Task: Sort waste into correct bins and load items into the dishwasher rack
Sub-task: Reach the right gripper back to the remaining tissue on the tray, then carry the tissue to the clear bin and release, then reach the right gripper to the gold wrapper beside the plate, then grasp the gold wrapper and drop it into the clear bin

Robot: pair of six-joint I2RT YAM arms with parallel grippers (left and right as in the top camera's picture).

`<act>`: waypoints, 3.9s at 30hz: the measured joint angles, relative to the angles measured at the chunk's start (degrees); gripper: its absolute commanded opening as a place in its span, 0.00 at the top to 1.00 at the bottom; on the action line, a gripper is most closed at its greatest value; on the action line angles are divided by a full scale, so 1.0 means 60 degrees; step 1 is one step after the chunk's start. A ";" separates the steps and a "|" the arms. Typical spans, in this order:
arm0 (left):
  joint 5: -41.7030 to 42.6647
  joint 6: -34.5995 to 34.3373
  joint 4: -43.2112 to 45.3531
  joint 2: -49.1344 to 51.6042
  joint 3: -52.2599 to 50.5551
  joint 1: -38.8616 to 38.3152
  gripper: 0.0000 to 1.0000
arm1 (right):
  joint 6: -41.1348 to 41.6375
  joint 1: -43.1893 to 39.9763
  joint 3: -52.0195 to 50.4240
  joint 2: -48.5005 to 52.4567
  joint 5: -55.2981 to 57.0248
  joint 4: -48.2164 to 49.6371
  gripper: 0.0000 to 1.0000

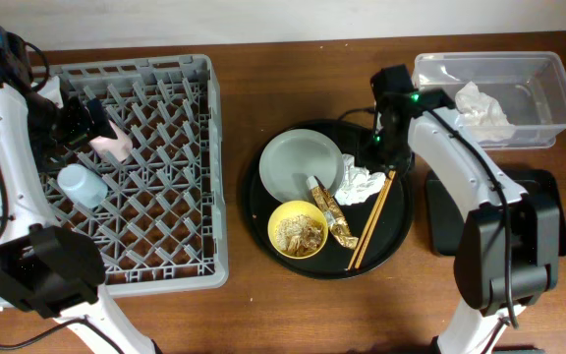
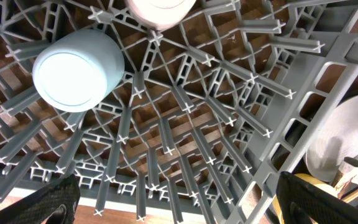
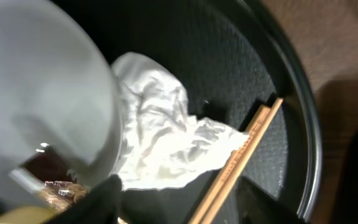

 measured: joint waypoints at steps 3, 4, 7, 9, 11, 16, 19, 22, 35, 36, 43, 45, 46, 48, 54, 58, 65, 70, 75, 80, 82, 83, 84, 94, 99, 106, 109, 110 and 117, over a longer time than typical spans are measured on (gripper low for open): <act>0.0000 0.0000 0.0004 0.0000 0.0000 0.0000 0.00 | 0.0182 0.0000 -0.0688 0.0000 -0.0080 0.0561 0.44; 0.0000 0.0000 0.0004 0.0000 0.0000 0.0000 0.00 | 0.0208 0.0000 -0.0834 0.0000 -0.0182 0.0736 0.44; 0.0004 0.0000 -0.0004 0.0000 0.0000 0.0000 0.00 | 0.0244 0.0000 -0.1417 0.0000 -0.0495 0.1300 0.44; 0.0000 0.0000 0.0000 0.0000 0.0000 0.0000 0.00 | 0.0270 0.0000 -0.1800 0.0000 -0.0597 0.1486 0.44; 0.0000 0.0000 0.0000 0.0000 0.0000 0.0000 0.00 | 0.0270 0.0000 -0.2007 0.0000 -0.0692 0.1701 0.44; 0.0000 0.0000 0.0000 0.0000 0.0000 0.0000 0.00 | 0.0317 0.0113 -0.2517 0.0000 -0.0765 0.2426 0.54; 0.0000 0.0000 0.0000 0.0000 0.0000 0.0000 0.00 | 0.0470 0.0382 -0.2619 0.0000 -0.0678 0.2623 0.59; 0.0000 0.0000 0.0000 0.0000 0.0000 0.0000 0.00 | 0.0495 0.0718 -0.2619 0.0000 -0.0317 0.2765 0.90; -0.0004 0.0000 0.0004 0.0000 0.0000 0.0000 0.00 | 0.0433 0.0040 0.1953 0.0073 0.1351 -0.2091 0.96; 0.0004 0.0000 -0.0011 0.0000 0.0000 0.0000 0.00 | 0.0433 -0.0102 0.2466 0.0073 0.1435 -0.2291 0.96; 0.0000 0.0000 -0.0004 0.0000 0.0000 0.0000 0.00 | 0.0809 -0.2171 0.5446 0.0000 0.1832 -0.1749 0.96; 0.0000 0.0000 0.0000 0.0000 0.0000 0.0000 0.00 | 0.0947 -0.2922 0.5464 0.0004 0.1869 -0.1242 0.92; 0.0000 0.0000 0.0000 0.0000 0.0000 0.0000 0.00 | 0.0976 -0.3180 0.5450 0.0029 0.1902 -0.1038 0.88; 0.0000 0.0000 0.0000 0.0000 0.0000 0.0000 0.00 | 0.1024 -0.3588 0.5446 0.0142 0.1953 -0.0565 0.54; 0.0000 0.0000 0.0000 0.0000 0.0000 0.0000 0.00 | 0.1137 -0.3869 0.5421 0.1231 0.1967 0.0175 0.02; 0.0000 0.0000 0.0004 0.0000 0.0000 0.0000 0.00 | 0.0965 -0.3869 0.5391 0.1741 0.1690 -0.0503 0.01; -0.0007 0.0004 0.0007 -0.0011 0.0004 0.0000 0.00 | -0.0157 -0.3756 0.5421 0.0750 -0.1195 -0.3439 0.01; 0.0000 0.0000 0.0000 -0.0018 0.0004 0.0000 0.00 | -0.1894 -0.2310 0.5512 -0.0572 -0.2324 -0.6240 0.01; 0.0000 0.0000 -0.0004 -0.0040 0.0000 0.0000 0.00 | -0.2317 -0.0386 0.4670 -0.0648 -0.1534 -0.6342 0.01; 0.0007 0.0000 -0.0007 -0.0051 0.0004 0.0000 0.00 | -0.1876 0.0896 0.2849 -0.0590 -0.1228 -0.4000 0.01; 0.0004 0.0000 -0.0007 -0.0051 0.0004 0.0000 0.00 | -0.1738 0.1370 0.2084 -0.0565 -0.1169 -0.2623 0.01; 0.0000 0.0000 -0.0004 -0.0051 0.0004 0.0000 0.00 | -0.1701 0.1639 0.1665 -0.0546 -0.1144 -0.1887 0.00; 0.0000 0.0000 0.0000 -0.0051 0.0004 0.0000 0.00 | -0.1679 0.1832 0.1359 -0.0532 -0.1111 -0.1333 0.01; 0.0000 0.0000 0.0000 -0.0051 0.0004 0.0000 0.00 | -0.0896 0.2528 -0.0743 -0.0051 0.0317 0.1770 0.24; 0.0000 0.0000 0.0000 -0.0051 0.0004 0.0000 0.00 | -0.0765 0.2528 -0.0991 0.0339 0.0506 0.2018 0.38; 0.0000 0.0000 0.0000 -0.0051 0.0004 0.0000 0.00 | -0.0801 0.2535 -0.1002 0.0517 0.0521 0.2051 0.70; 0.0004 0.0000 0.0000 -0.0051 0.0004 0.0000 0.00 | -0.0736 0.2539 -0.1002 0.0535 0.0543 0.2055 0.94; 0.0000 0.0000 -0.0004 -0.0051 0.0004 0.0000 0.00 | -0.0699 0.2546 -0.1002 0.0539 0.0543 0.2047 0.96; -0.0004 0.0000 -0.0004 -0.0051 0.0004 0.0000 0.00 | -0.0732 0.2535 -0.0448 0.0586 0.0503 0.0776 0.96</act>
